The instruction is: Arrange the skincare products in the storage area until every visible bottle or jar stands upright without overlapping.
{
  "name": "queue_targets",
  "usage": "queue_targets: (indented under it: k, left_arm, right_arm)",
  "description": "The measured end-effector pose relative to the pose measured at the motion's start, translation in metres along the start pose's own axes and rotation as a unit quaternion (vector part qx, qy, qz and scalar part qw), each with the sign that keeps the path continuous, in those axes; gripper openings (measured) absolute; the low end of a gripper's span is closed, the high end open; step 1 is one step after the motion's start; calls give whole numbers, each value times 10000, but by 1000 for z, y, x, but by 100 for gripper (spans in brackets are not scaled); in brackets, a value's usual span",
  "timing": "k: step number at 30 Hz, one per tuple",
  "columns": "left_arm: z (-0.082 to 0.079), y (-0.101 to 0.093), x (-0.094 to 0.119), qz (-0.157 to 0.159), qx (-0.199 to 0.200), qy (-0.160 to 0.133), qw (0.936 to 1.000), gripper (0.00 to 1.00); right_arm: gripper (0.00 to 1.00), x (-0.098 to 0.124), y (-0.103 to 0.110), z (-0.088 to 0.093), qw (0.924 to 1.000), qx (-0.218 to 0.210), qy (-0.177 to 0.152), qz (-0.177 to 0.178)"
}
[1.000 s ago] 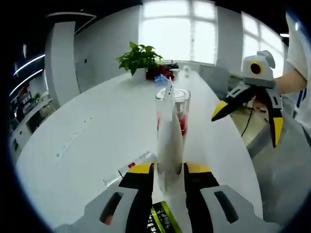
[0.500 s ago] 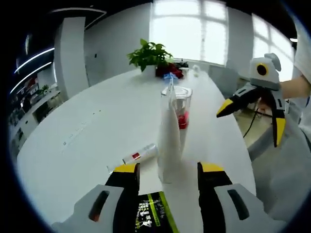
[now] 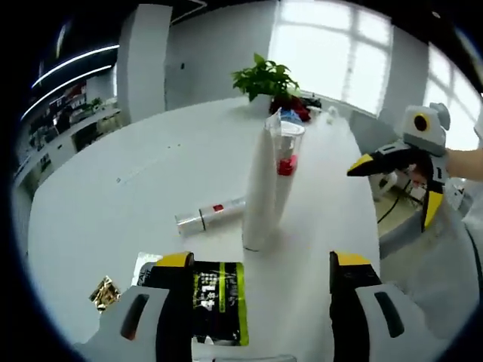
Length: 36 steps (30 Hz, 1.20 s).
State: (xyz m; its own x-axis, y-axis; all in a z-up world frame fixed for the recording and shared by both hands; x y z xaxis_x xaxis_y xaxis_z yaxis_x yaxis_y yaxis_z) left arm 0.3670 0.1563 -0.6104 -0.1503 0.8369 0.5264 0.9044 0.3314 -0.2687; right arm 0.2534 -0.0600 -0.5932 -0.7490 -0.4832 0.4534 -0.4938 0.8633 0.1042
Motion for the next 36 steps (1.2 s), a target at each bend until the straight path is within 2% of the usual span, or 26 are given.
queue_targets:
  k: [6,14,26,32,36]
  left_arm:
    - [12,-15,14,-155,240,-171,9994,72]
    - [29,-31,39,-479,569,-195,9970,80]
    - [56,-60,71,-862,1017,-363,9904,85]
    - [66,-67,82,-1202,1401,-696,9803,89]
    - [73,-73,88,-1307,1508,-758,9769,90]
  right_arm:
    - [84,8,2,4,10000,-33,-3,29]
    - [86,16,4,8,10000,-53,-9,65]
    - [89,25,7,10,9999,-99,-14,83]
    - [90,28,9,12,9998,-167,8,59]
    - [91,30,10,13,9998,-162,24,58]
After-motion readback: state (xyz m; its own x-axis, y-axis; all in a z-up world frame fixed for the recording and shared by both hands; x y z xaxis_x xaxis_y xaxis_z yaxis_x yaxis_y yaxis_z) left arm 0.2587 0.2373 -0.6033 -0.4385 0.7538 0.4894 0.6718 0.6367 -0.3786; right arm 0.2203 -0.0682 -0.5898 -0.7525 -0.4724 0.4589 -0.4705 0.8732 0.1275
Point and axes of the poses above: the point that each gripper's makers call its tool centre point, and the gripper's own axes: x roughly backward along the fingers, y roughly to its left, z roughly out of its underside, the point moved 8 cm from there along x, roughly backward along the fingers, and after that the axes turned 12 degrees about z, right-handed, at the moved point
